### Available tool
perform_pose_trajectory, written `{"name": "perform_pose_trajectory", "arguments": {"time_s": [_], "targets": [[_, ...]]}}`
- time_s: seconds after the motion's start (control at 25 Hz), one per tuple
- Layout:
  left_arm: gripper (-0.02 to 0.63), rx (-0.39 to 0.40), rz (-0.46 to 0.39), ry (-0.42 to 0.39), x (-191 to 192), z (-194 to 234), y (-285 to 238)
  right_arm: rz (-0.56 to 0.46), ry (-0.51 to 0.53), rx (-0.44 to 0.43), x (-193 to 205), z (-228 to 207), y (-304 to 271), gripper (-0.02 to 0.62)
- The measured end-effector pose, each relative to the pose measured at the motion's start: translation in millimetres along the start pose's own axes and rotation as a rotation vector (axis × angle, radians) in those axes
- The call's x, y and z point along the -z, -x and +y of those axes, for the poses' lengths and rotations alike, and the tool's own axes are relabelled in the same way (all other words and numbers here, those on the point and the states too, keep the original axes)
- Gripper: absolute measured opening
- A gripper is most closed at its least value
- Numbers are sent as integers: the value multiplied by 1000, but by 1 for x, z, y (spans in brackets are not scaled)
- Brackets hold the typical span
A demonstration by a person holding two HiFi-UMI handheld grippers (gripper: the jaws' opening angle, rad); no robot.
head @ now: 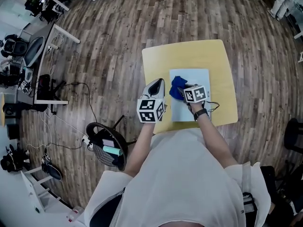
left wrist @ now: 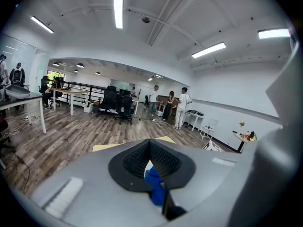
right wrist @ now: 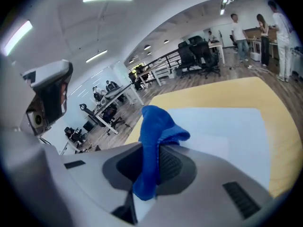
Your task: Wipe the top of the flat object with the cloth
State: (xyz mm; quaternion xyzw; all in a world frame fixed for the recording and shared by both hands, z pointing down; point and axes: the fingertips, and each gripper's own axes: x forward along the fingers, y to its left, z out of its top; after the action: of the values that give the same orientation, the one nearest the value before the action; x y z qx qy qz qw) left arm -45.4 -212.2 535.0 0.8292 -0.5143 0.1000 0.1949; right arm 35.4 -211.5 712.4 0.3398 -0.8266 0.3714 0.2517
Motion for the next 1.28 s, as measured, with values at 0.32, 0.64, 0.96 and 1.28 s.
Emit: {"name": "perform_pose_trajectory", "arguments": {"time_s": [0.32, 0.64, 0.96, 1.28], "targets": [[8, 76, 12, -27, -1, -25, -19, -14, -90, 209, 19, -92, 69, 60], [8, 114, 25, -40, 2, -39, -24, -18, -149, 368, 37, -139, 114, 58], [8, 68, 15, -20, -1, -22, -11, -97, -67, 63, -15, -33, 68, 57], [8, 0, -4, 2, 3, 8, 13, 20, 9, -187, -6, 75, -12, 57]]}}
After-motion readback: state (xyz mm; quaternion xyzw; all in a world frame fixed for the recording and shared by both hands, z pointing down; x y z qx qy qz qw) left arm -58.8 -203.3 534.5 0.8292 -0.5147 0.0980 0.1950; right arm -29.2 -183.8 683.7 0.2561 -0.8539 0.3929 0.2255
